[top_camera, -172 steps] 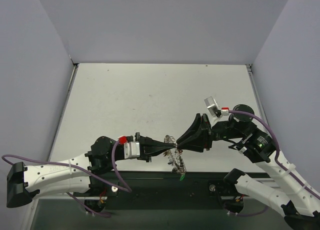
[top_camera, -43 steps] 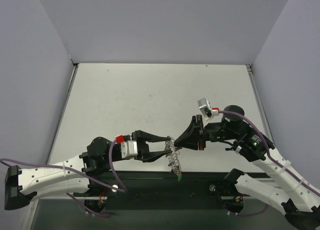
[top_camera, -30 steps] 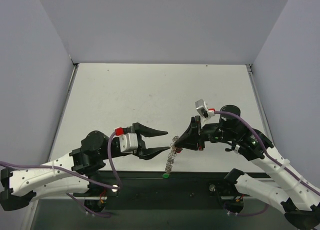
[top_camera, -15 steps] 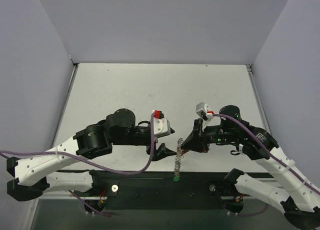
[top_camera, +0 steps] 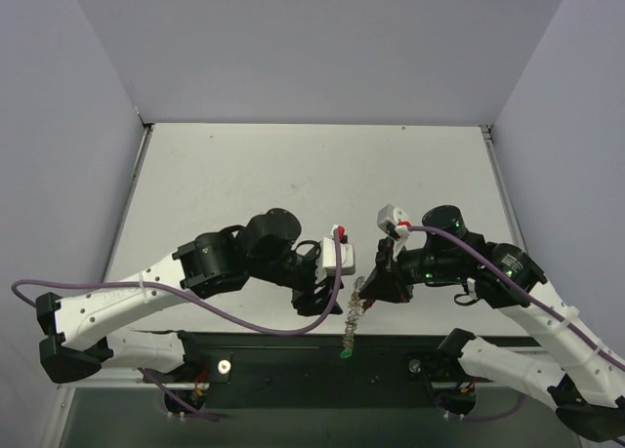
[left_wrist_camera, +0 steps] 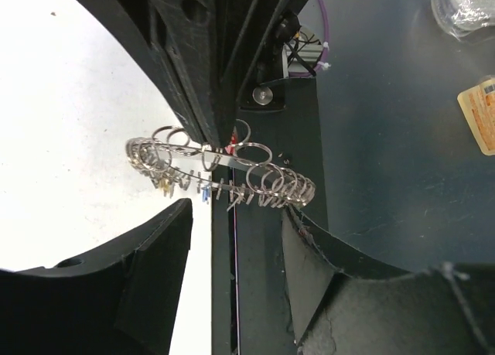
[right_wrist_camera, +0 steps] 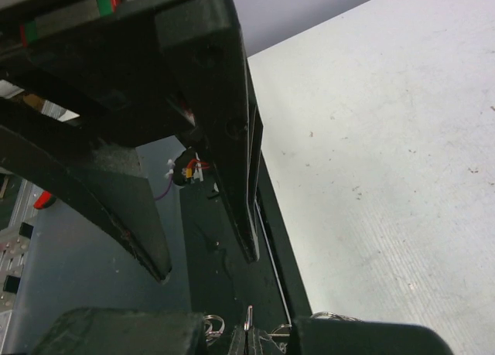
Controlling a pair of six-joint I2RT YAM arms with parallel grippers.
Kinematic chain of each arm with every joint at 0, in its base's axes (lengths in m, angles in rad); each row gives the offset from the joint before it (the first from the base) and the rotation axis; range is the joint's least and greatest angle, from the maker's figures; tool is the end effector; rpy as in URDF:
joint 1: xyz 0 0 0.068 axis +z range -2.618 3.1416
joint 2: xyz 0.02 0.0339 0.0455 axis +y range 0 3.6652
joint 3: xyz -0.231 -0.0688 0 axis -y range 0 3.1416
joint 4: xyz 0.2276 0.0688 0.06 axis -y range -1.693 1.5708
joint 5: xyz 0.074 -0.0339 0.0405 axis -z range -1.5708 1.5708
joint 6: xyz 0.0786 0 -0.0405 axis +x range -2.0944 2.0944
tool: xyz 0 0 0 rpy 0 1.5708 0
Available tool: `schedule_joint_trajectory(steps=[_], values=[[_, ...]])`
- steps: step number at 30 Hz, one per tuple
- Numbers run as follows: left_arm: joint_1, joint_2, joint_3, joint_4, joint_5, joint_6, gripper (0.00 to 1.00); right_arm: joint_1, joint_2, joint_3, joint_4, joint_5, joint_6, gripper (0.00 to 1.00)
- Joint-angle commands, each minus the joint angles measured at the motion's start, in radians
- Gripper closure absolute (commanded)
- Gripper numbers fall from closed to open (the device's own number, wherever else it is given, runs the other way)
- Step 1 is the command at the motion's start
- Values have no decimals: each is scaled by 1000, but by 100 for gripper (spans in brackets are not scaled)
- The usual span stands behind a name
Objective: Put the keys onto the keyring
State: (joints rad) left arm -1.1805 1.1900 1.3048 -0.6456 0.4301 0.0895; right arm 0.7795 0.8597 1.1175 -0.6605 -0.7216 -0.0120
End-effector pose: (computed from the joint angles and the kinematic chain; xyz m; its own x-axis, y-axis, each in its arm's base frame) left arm 0.0758 -0.2703 0.3400 -0.1045 0.4675 -0.8778 0.9907 -0.0286 -0.1331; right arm 0.1032 0.1750 0.3524 -0.2672 -0.2767 -0.9230 -0.9633 0.1035 0.2478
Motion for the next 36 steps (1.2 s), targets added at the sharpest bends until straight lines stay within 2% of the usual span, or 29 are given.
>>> schedule_joint_trajectory(steps=[1,7,14,23,27,28,32,34,36], values=[[33,-41,-21,101,70,1,42,27,4,51,13,-9,-8,100],[54,-18,-33,153,125,1,43,49,2,56,21,-4,-5,100],[68,31,-22,198,190,0,62,63,-2,44,39,1,3,100],[70,66,-21,230,226,-10,59,67,-13,39,52,11,0,100],[70,74,-16,227,228,-8,61,67,-14,36,53,14,-2,100],[68,77,-18,230,231,-10,65,67,-17,38,56,16,-3,100],[70,91,-12,222,242,-7,73,66,-22,36,58,24,-2,100],[70,95,-10,215,239,-2,74,67,-25,34,59,28,-2,100],[70,99,-10,205,236,3,70,66,-28,33,61,31,-2,100]])
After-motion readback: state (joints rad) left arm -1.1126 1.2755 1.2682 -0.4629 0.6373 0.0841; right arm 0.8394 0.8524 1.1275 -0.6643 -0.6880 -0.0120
